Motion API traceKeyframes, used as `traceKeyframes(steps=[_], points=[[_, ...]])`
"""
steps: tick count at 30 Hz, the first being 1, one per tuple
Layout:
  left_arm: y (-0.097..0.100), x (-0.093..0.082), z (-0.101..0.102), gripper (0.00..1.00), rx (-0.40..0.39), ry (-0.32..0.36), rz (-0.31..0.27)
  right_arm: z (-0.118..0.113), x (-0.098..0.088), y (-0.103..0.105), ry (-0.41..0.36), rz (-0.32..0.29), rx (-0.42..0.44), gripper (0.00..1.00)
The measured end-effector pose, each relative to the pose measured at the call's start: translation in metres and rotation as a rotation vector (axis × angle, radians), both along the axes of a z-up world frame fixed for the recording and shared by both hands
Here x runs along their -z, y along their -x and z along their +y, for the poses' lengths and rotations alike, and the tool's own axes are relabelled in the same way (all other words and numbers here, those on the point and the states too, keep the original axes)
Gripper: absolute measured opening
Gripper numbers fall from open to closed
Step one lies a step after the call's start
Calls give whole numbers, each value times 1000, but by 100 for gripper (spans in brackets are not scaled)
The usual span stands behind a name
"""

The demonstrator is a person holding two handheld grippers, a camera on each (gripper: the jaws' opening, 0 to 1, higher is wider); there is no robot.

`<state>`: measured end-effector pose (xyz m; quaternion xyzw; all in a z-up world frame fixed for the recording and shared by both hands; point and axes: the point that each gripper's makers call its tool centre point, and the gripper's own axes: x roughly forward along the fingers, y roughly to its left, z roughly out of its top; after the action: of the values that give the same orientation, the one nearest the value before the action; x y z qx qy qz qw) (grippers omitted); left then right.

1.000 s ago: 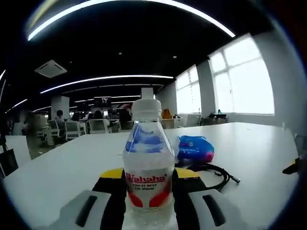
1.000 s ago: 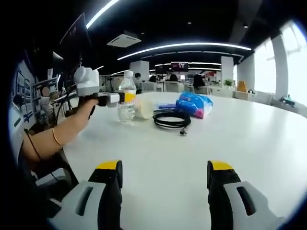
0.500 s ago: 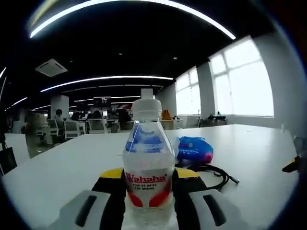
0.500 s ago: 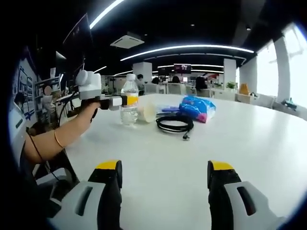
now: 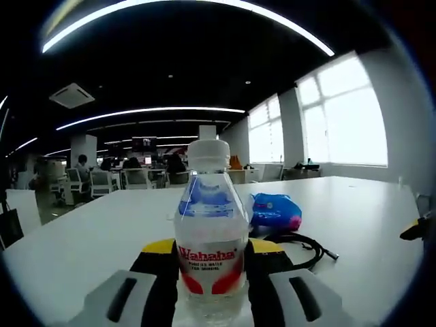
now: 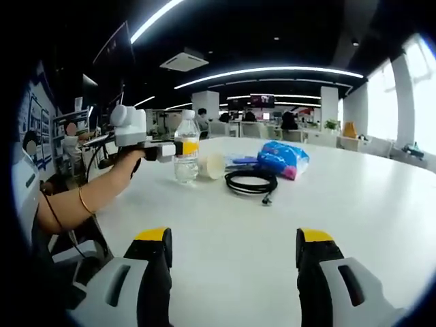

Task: Arrange the tabletop items into an orderly group along one side of the table until the central work area is clear of visible clutter.

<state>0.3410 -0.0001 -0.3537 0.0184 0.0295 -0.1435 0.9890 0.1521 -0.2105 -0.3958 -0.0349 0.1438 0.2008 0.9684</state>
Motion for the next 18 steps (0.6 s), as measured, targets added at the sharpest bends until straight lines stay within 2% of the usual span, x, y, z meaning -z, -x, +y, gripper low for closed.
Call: traceKeyframes(steps=[12, 18], points=[[0, 0, -1, 37, 6, -9, 6, 4, -10, -4, 21, -21, -19, 72], [2, 1, 0, 37, 7, -11, 6, 12, -26, -12, 36, -53, -52, 72]])
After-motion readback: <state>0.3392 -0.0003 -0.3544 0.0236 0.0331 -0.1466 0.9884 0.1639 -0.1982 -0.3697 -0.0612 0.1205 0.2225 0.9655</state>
